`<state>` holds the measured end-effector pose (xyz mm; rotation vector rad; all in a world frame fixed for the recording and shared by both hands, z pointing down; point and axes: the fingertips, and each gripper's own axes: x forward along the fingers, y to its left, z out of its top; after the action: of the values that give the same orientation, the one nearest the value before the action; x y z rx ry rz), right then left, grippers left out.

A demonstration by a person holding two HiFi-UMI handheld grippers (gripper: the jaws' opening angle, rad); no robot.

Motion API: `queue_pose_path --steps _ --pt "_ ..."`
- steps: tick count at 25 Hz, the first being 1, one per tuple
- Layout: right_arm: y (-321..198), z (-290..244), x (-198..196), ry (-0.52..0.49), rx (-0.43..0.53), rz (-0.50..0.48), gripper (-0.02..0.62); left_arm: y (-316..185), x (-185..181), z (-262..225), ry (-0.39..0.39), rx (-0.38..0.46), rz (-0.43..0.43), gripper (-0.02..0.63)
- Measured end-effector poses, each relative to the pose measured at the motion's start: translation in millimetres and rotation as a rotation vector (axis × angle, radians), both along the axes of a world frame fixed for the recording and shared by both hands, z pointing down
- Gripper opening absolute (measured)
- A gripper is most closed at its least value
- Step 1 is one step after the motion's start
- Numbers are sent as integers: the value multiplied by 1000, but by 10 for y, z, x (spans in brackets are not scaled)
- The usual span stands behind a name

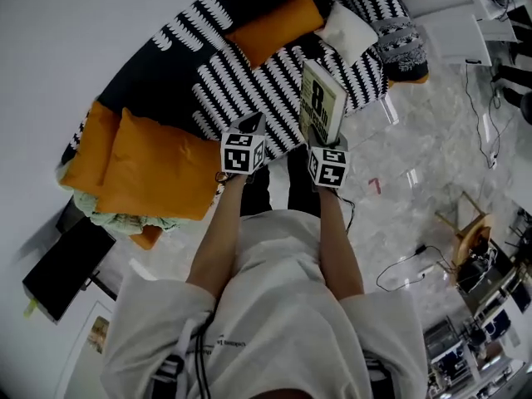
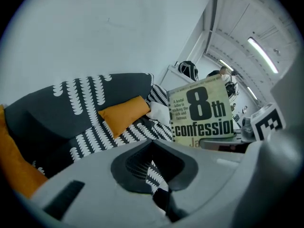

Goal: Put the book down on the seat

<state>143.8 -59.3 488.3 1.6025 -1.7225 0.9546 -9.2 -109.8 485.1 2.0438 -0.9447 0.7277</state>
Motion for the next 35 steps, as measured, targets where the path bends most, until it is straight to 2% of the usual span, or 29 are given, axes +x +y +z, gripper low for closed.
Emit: queue_pose_path --steps 6,10,15,21,25,28,31,35 --pt "24 496 143 -24 -98 21 160 5 23 465 -42 -80 -41 9" --pt "-57 780 213 -47 -124 29 160 -116 76 763 -63 -92 -49 9" --pt "-177 1088 173 -57 -140 -44 160 -253 201 1033 -67 -86 -39 9" --pt "-270 1485 171 -53 -136 -159 160 -269 264 1412 -87 -70 31 9" --pt "-278 1737 137 -81 -155 -221 160 -210 177 1651 -105 -83 9 9" --pt "-210 1993 90 -101 -202 -228 160 -57 141 1872 -118 -113 12 9" --pt "-191 2192 -15 -161 -236 -225 160 36 142 2076 -132 -131 33 9" --pt "-206 2414 -203 -299 -281 -234 160 50 163 2294 -134 -146 19 9"
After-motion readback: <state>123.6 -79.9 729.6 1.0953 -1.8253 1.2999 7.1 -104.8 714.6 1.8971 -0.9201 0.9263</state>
